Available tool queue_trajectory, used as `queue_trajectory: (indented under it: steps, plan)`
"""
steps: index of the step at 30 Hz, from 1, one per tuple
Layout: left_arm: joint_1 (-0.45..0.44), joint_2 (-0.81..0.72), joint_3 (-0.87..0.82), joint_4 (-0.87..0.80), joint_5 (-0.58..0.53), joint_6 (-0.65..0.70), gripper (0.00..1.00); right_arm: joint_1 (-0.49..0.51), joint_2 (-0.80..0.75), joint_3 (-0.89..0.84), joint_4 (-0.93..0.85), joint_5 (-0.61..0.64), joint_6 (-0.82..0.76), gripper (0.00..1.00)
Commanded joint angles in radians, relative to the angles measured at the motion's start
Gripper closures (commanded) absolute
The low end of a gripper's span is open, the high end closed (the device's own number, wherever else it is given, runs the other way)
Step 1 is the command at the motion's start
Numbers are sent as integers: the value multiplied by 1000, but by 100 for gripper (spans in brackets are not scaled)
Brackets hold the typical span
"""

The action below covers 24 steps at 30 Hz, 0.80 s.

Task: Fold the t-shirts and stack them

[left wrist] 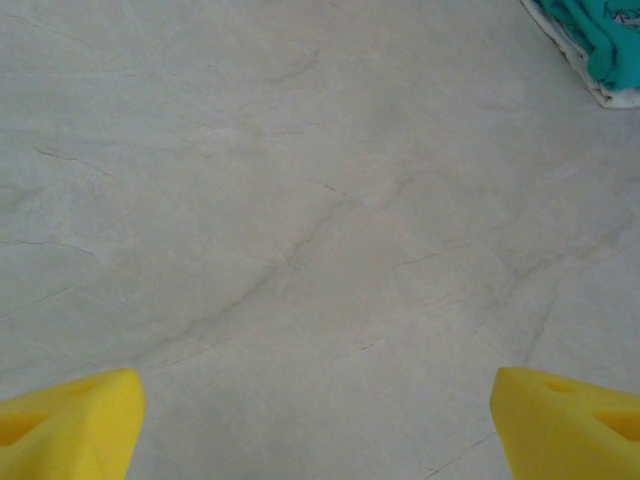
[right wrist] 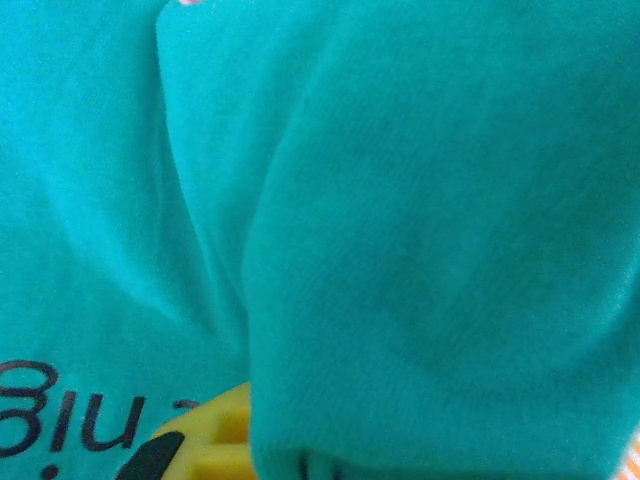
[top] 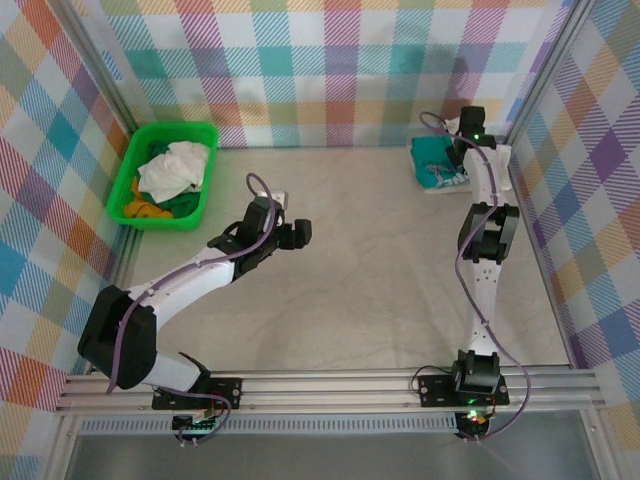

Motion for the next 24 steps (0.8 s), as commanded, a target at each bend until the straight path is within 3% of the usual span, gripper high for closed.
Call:
queue_trajectory:
  steps: [1,2,3,7,10,12,17,19,24]
  plan:
    - [-7,-31,29,-33,-30,26,11,-22,-2,22,100,53,-29,51]
    - [-7,-34,30,-34,-33,24,10,-24,-3,25,99,56,-20,31]
    - [-7,-36,29,-34,-34,23,10,-24,-11,30,93,62,-9,24]
    - [-8,-43,35,-39,-42,18,10,-23,-93,29,32,73,87,17]
    - [-7,-48,35,-33,-52,12,10,-23,-197,-33,-10,36,206,18]
    - [-8,-44,39,-26,-54,6,10,-23,-280,-133,-24,-69,293,29]
    - [-8,-34,40,18,-58,-17,10,-37,-408,-369,16,-459,495,78]
    - [-9,-40,29,45,-73,-31,10,-57,-395,-397,51,-523,593,98]
    - [-9,-59,-8,116,-100,-70,10,-116,-274,-318,68,-653,758,100]
